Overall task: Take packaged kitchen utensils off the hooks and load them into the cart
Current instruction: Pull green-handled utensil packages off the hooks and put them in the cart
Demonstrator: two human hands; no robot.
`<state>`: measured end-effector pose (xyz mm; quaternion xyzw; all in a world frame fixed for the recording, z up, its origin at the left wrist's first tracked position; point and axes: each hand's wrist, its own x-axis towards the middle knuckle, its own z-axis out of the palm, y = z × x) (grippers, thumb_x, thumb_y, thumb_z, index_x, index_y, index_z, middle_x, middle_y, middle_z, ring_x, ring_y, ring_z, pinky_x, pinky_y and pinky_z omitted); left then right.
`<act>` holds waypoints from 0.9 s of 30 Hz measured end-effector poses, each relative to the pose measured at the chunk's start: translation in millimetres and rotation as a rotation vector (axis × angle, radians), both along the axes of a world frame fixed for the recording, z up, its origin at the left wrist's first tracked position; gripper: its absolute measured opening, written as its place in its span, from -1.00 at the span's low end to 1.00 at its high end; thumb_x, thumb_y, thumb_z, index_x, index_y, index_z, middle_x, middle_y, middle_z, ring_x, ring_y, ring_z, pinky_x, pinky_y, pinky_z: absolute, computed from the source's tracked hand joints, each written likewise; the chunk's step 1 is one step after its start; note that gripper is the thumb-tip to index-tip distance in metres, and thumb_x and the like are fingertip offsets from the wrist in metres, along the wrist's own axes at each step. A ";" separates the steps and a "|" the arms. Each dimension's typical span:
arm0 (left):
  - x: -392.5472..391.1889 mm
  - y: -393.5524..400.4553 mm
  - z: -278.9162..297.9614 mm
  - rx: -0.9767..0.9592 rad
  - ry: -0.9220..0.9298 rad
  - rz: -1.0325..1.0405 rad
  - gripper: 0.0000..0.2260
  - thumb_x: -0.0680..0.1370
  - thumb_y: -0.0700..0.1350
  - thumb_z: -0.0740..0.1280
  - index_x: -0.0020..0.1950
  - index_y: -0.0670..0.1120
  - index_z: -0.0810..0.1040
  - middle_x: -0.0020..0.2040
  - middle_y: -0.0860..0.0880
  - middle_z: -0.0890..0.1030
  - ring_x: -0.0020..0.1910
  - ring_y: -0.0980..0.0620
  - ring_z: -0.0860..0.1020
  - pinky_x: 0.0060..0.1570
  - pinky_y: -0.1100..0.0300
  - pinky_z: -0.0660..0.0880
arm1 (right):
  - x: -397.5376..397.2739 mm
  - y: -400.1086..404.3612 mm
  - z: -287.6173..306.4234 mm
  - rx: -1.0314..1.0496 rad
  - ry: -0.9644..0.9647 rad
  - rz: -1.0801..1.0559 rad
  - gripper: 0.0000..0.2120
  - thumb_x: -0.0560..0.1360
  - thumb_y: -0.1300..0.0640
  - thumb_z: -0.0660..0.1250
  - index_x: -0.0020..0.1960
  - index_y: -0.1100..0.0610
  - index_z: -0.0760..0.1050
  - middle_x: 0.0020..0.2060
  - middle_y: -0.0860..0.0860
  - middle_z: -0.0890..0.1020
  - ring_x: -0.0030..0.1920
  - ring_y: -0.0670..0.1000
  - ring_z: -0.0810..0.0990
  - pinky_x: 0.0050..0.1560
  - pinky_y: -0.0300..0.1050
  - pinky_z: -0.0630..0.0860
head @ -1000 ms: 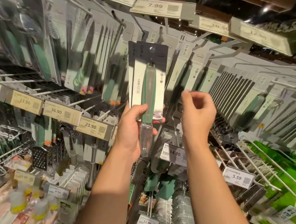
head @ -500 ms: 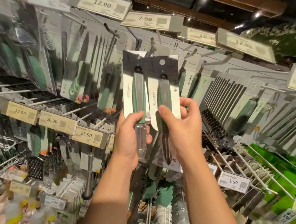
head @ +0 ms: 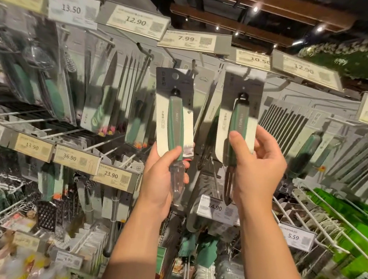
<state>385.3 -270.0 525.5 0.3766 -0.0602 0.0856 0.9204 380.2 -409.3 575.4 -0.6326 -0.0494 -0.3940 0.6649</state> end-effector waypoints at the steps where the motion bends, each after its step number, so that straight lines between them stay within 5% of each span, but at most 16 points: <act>1: 0.1 0.0 0.6 -0.005 -0.005 -0.006 -0.78 0.67 -0.23 0.31 0.24 0.03 0.58 -0.21 0.07 0.67 -0.30 0.09 0.55 -0.46 0.22 0.48 | 2.6 0.0 0.1 -0.006 0.009 -0.011 -0.56 0.46 0.18 0.56 0.31 0.12 0.58 0.06 -0.02 0.72 0.03 -0.07 0.72 0.01 -0.12 0.67; 4: 1.4 0.1 0.5 -0.009 -0.006 -0.010 -0.80 0.68 -0.23 0.30 0.23 0.02 0.58 -0.23 0.07 0.67 -0.31 0.08 0.54 -0.47 0.21 0.45 | 9.2 0.3 -0.5 -0.007 0.048 -0.062 -0.41 0.48 0.06 0.54 0.46 0.11 0.46 0.21 -0.14 0.62 0.14 -0.20 0.60 0.26 -0.18 0.56; 8: 1.6 -1.2 -0.2 -0.009 -0.004 -0.011 -0.81 0.67 -0.24 0.30 0.20 0.01 0.59 -0.21 0.04 0.66 -0.31 0.08 0.55 -0.50 0.21 0.44 | 21.9 3.3 0.8 -0.012 0.059 -0.029 -0.60 0.53 0.07 0.48 0.30 0.01 0.41 -0.16 -0.07 0.61 -0.33 -0.11 0.49 -0.23 -0.23 0.51; 11: 2.2 -5.0 -1.0 -0.011 -0.005 0.008 -0.77 0.67 -0.24 0.30 0.22 0.06 0.57 -0.06 -0.03 0.63 -0.30 0.08 0.55 -0.51 0.21 0.43 | 38.4 5.2 5.6 -0.055 0.123 -0.073 -0.84 0.52 0.12 0.47 -0.01 0.02 0.49 -0.14 -0.01 0.64 -0.22 0.01 0.62 -0.14 0.05 0.63; 15: 0.5 -8.6 0.1 0.033 -0.007 -0.004 -0.73 0.68 -0.23 0.30 0.32 0.05 0.50 0.04 -0.07 0.61 -0.29 0.08 0.55 -0.48 0.18 0.46 | 59.1 4.3 11.5 -0.021 0.213 -0.091 -0.84 0.49 0.12 0.51 -0.11 -0.03 0.53 -0.16 0.03 0.68 -0.06 0.15 0.69 0.00 0.23 0.65; 18: -1.2 -9.7 0.3 0.055 -0.005 -0.007 -0.70 0.67 -0.22 0.33 0.23 0.20 0.46 0.03 -0.08 0.65 -0.28 0.07 0.55 -0.39 0.10 0.46 | 66.6 0.7 10.5 -0.021 0.283 -0.076 -0.86 0.49 0.13 0.52 -0.06 0.02 0.56 -0.11 0.06 0.70 -0.14 0.10 0.68 -0.15 0.05 0.65; 23: -2.3 -11.9 -2.3 0.090 -0.058 -0.004 -0.74 0.66 -0.21 0.37 0.27 0.11 0.56 -0.08 0.08 0.74 -0.25 0.09 0.60 -0.38 0.13 0.51 | 45.2 3.2 -2.2 -0.052 0.232 -0.121 -0.92 0.55 0.09 0.45 0.00 0.04 0.57 -0.15 -0.04 0.65 -0.22 -0.12 0.61 -0.34 -0.42 0.45; 27: -3.2 -15.5 -7.1 0.158 -0.092 -0.031 -0.71 0.64 -0.17 0.40 0.35 0.05 0.60 0.15 -0.06 0.71 -0.06 0.00 0.65 -0.22 0.12 0.62 | 18.1 16.5 -8.8 -0.124 0.140 0.146 -0.84 0.57 0.10 0.42 0.10 0.08 0.49 -0.02 0.03 0.64 -0.11 -0.08 0.66 -0.14 -0.17 0.59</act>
